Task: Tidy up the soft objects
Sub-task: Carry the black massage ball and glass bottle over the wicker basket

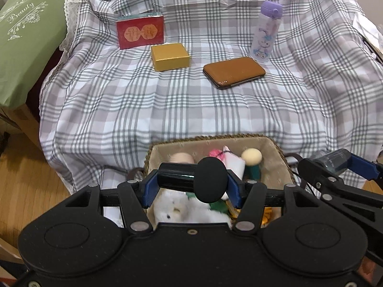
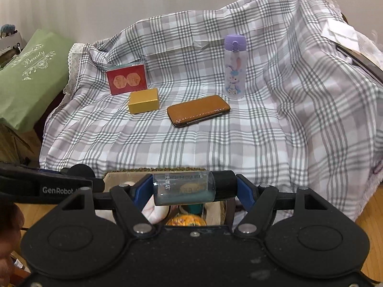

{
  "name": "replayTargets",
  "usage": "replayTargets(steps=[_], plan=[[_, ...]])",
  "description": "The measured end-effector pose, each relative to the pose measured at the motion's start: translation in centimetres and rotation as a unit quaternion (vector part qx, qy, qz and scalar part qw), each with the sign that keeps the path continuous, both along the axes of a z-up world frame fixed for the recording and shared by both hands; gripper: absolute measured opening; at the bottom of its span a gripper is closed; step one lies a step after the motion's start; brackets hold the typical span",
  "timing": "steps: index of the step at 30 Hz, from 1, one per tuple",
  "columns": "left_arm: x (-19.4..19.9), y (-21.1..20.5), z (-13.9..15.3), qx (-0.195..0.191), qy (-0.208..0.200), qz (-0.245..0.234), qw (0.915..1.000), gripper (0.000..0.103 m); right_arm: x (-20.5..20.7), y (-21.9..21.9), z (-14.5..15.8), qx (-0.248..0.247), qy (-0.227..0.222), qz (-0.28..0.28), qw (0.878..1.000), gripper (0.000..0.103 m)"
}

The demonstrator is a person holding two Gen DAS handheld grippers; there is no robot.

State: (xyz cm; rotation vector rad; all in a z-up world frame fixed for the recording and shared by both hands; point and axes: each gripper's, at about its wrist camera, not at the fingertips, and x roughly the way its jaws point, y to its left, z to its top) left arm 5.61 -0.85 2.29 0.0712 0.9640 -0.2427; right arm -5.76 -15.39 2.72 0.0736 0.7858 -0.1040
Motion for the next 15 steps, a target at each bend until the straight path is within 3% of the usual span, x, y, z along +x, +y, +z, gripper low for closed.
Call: replayTargets(steps=[6, 15], plan=[[-0.7, -0.2, 0.1, 0.007, -0.001, 0.012, 0.9999, 0.055, -1.5, -0.6, -0.1, 0.011, 0.022, -0.021, 0.999, 0.071], [1.1, -0.9, -0.6, 0.009, 0.035, 0.006, 0.9993, 0.055, -1.1, -0.9, -0.4, 0.016, 0.045, -0.039, 0.998, 0.071]])
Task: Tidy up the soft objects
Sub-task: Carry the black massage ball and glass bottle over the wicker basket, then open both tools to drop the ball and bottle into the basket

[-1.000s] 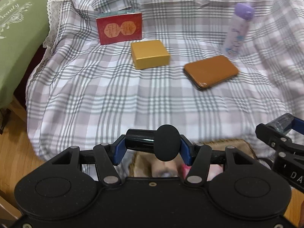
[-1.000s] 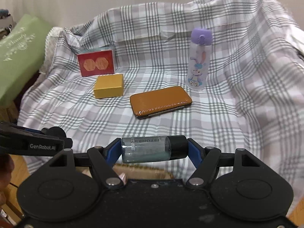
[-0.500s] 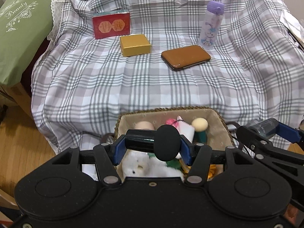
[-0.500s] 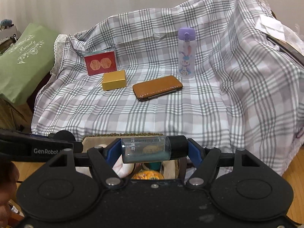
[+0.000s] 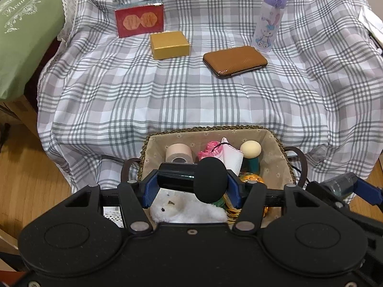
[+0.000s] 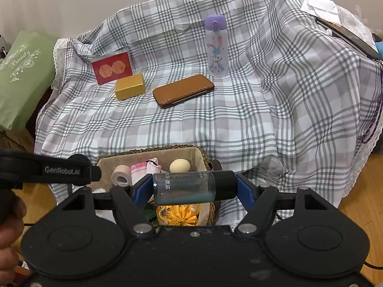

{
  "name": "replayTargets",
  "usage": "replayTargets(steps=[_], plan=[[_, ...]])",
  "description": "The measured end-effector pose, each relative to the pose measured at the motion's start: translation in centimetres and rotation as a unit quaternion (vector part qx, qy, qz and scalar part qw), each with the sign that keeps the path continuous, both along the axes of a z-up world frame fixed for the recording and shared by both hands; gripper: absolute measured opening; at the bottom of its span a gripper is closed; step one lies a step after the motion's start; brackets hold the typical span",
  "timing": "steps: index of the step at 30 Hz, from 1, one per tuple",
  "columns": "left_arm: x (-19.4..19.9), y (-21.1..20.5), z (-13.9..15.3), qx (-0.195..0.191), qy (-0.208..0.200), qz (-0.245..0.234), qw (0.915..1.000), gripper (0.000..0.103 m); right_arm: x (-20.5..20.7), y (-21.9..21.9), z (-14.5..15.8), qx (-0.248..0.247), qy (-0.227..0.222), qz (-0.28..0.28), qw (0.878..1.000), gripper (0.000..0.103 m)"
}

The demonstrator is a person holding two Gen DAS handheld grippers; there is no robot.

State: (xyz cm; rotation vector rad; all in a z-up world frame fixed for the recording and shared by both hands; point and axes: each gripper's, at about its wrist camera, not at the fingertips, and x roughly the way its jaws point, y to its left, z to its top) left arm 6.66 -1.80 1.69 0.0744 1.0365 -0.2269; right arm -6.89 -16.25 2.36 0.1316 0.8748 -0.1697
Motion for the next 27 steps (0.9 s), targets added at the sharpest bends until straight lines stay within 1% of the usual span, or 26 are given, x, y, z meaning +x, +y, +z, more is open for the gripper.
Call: replayTargets(steps=[4, 7, 10, 15, 22, 27], plan=[[1.0, -0.1, -0.3, -0.009, 0.015, 0.008, 0.9998, 0.055, 0.3, 0.5, -0.3, -0.004, 0.008, 0.008, 1.0, 0.071], [1.5, 0.0, -0.4, -0.008, 0.019, 0.021, 0.9996, 0.055, 0.6, 0.7, -0.4, -0.011, 0.011, 0.014, 1.0, 0.071], [1.6, 0.0, -0.6, -0.011, 0.022, 0.023, 0.9994, 0.055, 0.9, 1.0, -0.5, -0.019, 0.01, 0.021, 1.0, 0.071], [2.1, -0.2, -0.9, -0.002, 0.022, 0.025, 0.9994, 0.055, 1.4, 1.6, -0.7, -0.027, 0.011, 0.034, 0.999, 0.071], [2.2, 0.2, -1.0, -0.005, 0.019, 0.026, 0.9995, 0.055, 2.2, 2.3, -1.0, -0.032, 0.004, 0.053, 0.998, 0.071], [2.2, 0.3, -1.0, -0.005, 0.017, 0.027, 0.9995, 0.056, 2.6, 2.5, -1.1, -0.03, 0.002, 0.055, 0.998, 0.071]])
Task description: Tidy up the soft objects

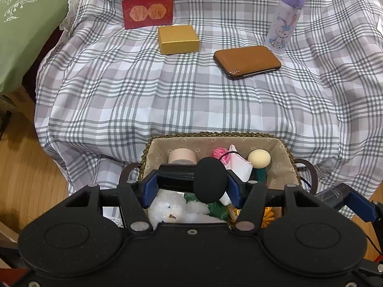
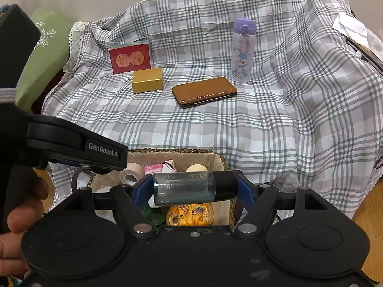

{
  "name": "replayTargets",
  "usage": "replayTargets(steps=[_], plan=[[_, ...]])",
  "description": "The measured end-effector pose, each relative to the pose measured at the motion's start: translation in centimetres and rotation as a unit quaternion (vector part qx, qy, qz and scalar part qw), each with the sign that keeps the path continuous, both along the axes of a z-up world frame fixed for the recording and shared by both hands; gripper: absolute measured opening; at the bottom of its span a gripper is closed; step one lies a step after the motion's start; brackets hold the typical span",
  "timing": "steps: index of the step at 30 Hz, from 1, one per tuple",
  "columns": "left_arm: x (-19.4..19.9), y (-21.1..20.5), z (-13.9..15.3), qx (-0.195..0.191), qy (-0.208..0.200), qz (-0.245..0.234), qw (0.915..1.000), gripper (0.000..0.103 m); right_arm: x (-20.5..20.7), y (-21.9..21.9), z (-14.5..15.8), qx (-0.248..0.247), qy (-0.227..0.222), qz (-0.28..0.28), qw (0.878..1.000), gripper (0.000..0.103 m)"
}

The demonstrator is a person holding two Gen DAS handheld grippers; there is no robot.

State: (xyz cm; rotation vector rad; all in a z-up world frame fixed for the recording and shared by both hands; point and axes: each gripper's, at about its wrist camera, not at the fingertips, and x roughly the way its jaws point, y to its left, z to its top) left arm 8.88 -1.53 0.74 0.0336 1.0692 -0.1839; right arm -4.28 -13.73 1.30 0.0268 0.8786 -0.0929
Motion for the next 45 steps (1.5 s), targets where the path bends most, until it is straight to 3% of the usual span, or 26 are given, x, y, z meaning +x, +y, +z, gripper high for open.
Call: replayTargets(steps=[6, 8, 20, 45], plan=[[0.1, 0.1, -0.1, -0.002, -0.002, 0.001, 1.0, 0.057, 0.2, 0.0, -0.1, 0.001, -0.001, 0.004, 1.0, 0.073], [0.1, 0.1, -0.1, -0.003, -0.003, 0.001, 1.0, 0.062, 0.2, 0.0, -0.1, -0.001, -0.004, 0.006, 1.0, 0.075], [-0.9, 0.8, 0.6, 0.01, -0.019, 0.014, 0.9997, 0.062, -0.5, -0.3, -0.2, -0.016, 0.009, 0.004, 1.0, 0.075], [-6.5, 1.8, 0.6, 0.046, -0.046, 0.007, 0.9979, 0.064, -2.3, -2.1, -1.0, 0.009, 0.06, -0.055, 0.997, 0.076]])
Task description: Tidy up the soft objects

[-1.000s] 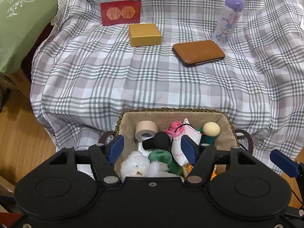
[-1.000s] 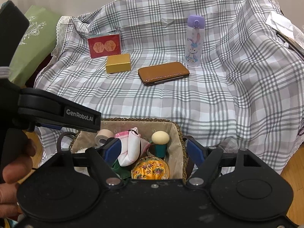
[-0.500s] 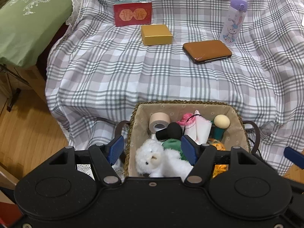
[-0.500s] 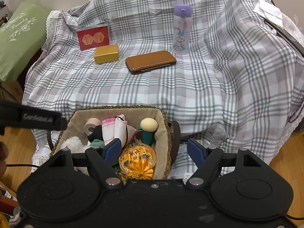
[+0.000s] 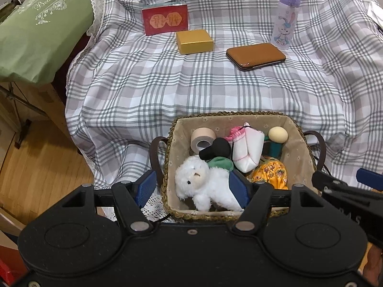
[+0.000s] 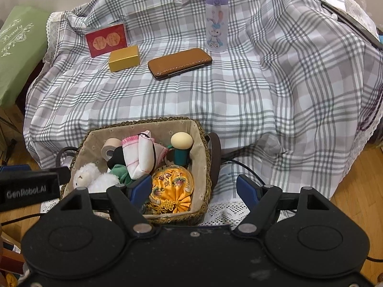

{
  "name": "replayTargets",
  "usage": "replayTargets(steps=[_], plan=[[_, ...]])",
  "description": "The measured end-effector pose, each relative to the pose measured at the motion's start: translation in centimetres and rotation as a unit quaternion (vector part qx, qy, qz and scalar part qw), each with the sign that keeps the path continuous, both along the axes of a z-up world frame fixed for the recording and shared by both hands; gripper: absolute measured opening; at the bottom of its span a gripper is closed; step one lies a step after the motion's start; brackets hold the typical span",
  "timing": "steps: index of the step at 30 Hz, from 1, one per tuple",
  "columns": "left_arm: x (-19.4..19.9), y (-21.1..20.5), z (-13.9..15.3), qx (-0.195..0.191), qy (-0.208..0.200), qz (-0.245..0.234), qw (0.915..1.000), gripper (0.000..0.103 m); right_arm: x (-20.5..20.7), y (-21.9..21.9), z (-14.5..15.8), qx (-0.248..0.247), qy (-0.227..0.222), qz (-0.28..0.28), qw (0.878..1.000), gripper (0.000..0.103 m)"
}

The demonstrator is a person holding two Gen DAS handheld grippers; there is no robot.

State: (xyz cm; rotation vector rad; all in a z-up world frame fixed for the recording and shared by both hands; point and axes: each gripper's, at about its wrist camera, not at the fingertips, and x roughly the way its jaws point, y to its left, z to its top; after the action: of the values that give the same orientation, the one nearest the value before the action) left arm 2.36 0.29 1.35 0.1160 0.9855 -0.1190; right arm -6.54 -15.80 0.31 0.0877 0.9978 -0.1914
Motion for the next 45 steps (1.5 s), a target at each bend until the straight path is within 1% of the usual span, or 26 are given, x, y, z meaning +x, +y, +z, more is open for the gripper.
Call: replayTargets(steps=[9, 15, 26, 45], plan=[[-1.0, -0.2, -0.3, 0.006, -0.002, 0.0, 1.0, 0.064, 0.0, -0.1, -0.1, -0.006, 0.007, -0.004, 1.0, 0.076], [-1.0, 0.2, -0.6, -0.001, 0.009, 0.008, 0.9999, 0.064, 0.1, 0.1, -0.2, -0.01, 0.012, 0.0, 1.0, 0.076], [-1.1, 0.3, -1.1, -0.003, 0.022, 0.012, 0.9997, 0.064, 0.2, -0.1, -0.5, -0.015, 0.023, -0.002, 1.0, 0.077], [-1.1, 0.5, -1.0, -0.005, 0.023, 0.015, 0.9996, 0.065, 0.3, -0.2, -0.7, -0.014, 0.03, 0.007, 0.999, 0.078]])
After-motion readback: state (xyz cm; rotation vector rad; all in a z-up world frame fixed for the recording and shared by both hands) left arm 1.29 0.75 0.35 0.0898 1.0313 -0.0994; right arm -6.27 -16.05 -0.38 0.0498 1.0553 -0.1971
